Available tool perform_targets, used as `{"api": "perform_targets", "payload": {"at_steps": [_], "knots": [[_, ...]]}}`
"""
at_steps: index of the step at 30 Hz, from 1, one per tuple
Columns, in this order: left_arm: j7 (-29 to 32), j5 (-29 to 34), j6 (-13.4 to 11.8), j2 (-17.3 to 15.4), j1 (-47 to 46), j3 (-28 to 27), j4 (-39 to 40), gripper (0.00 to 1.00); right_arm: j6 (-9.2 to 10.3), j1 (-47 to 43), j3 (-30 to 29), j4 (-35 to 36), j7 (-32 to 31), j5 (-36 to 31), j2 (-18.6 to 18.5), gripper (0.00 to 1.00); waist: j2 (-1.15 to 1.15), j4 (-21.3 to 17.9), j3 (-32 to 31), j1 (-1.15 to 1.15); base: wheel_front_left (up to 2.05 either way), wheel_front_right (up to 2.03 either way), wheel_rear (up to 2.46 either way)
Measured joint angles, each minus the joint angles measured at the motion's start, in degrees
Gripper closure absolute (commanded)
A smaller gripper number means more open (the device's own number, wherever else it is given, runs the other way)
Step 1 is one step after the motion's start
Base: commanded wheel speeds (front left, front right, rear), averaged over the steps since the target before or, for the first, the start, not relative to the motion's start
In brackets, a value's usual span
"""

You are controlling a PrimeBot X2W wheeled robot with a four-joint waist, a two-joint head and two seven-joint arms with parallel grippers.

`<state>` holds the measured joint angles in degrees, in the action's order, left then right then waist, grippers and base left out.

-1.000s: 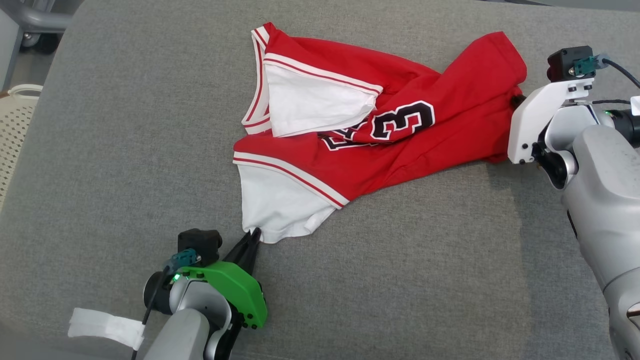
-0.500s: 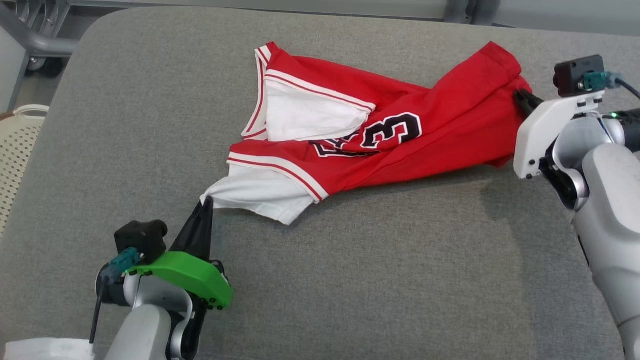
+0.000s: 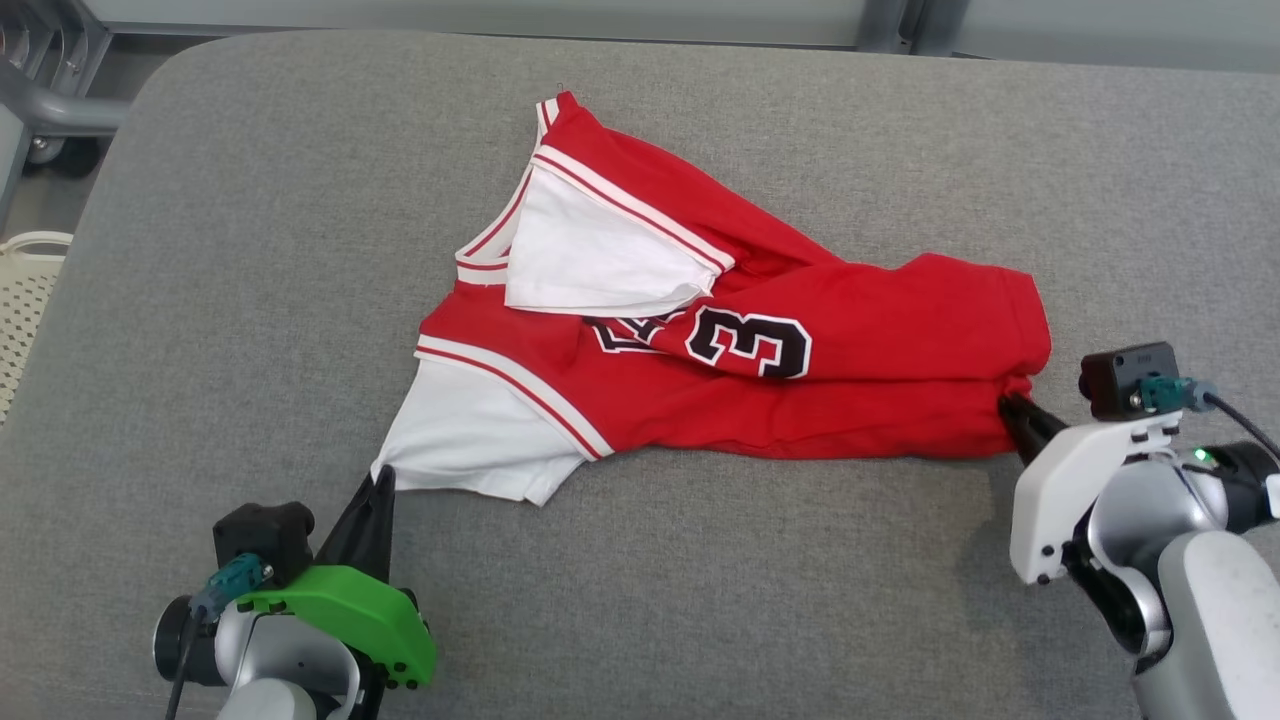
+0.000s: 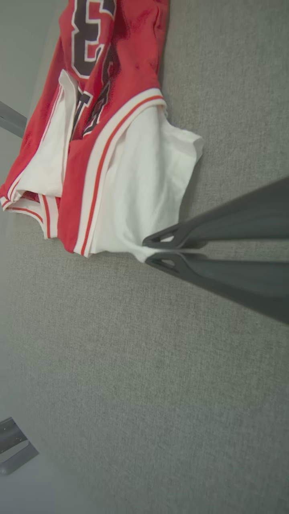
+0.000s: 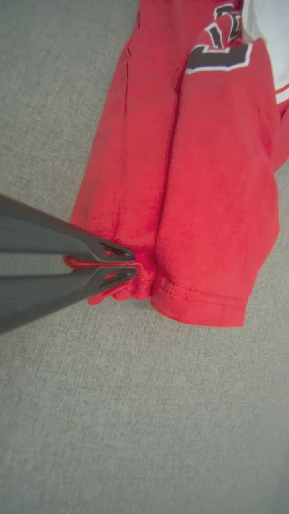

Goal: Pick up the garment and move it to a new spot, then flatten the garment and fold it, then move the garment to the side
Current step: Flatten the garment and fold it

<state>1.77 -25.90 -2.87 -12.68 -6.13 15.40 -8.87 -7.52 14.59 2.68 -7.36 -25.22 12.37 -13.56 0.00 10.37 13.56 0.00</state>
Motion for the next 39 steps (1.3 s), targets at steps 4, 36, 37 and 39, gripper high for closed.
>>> {"api": "perform_targets", "payload": {"at_steps": [4,36,37,39], "knots": [[0.3,0.2,-0.4,0.0,0.2,0.3,-1.0,0.0,0.0,-5.9,-0.8,5.3,-2.4,-0.8,3.0,0.0,0.0,-0.2,0.0,0.0,0.0,0.0,0.0],[-16.8,6.3,5.1,3.0,6.7,-5.2,-0.7,0.0,0.03,-17.8,-3.2,3.4,32.1,-6.6,10.1,0.0,0.0,-2.1,-9.9,0.0,0.0,0.0,0.0],[-16.8,6.8,5.4,3.2,7.3,-5.8,-0.7,0.0,0.03,-17.8,-3.0,2.7,33.0,-6.4,10.1,0.0,0.0,-2.3,-10.2,0.0,0.0,0.0,0.0],[-16.8,7.6,5.7,3.5,8.3,-6.9,-0.7,0.0,0.03,-17.9,-2.8,1.2,33.7,-6.7,10.1,0.0,0.0,-2.5,-10.7,0.0,0.0,0.0,0.0]]}}
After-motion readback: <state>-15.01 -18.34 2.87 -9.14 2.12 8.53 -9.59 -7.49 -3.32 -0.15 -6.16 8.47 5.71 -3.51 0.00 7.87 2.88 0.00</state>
